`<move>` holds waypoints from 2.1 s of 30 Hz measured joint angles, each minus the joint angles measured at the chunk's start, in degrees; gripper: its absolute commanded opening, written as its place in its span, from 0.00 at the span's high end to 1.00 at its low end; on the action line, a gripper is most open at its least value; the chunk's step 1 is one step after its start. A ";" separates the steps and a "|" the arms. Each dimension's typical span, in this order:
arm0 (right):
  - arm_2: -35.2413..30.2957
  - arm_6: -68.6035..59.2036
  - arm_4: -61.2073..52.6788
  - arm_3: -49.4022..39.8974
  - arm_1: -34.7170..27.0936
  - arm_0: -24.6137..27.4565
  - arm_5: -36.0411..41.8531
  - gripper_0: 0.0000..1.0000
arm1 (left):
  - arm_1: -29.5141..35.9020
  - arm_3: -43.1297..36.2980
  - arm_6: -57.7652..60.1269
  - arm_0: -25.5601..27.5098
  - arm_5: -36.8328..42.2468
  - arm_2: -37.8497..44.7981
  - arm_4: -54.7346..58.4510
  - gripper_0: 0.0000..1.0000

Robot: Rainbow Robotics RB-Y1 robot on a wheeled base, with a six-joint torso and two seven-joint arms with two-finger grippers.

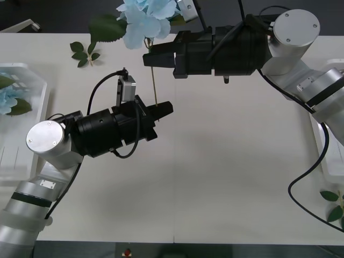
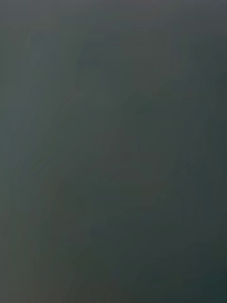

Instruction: Put the red flowers into the right box and the blue flowers into the left box

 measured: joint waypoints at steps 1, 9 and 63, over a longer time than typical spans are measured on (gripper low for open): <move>0.00 0.00 0.00 -0.04 -0.25 0.00 -0.17 0.00 | 1.16 0.00 0.00 -0.06 0.01 0.00 1.01 1.00; 0.00 0.03 -2.16 -2.14 -4.52 0.00 -0.16 0.00 | 14.14 -1.67 13.48 -1.35 2.34 1.03 6.09 1.00; 10.37 15.74 -0.44 -10.04 -23.26 3.14 4.77 0.00 | 38.79 11.95 41.91 16.30 2.32 34.49 -37.36 1.00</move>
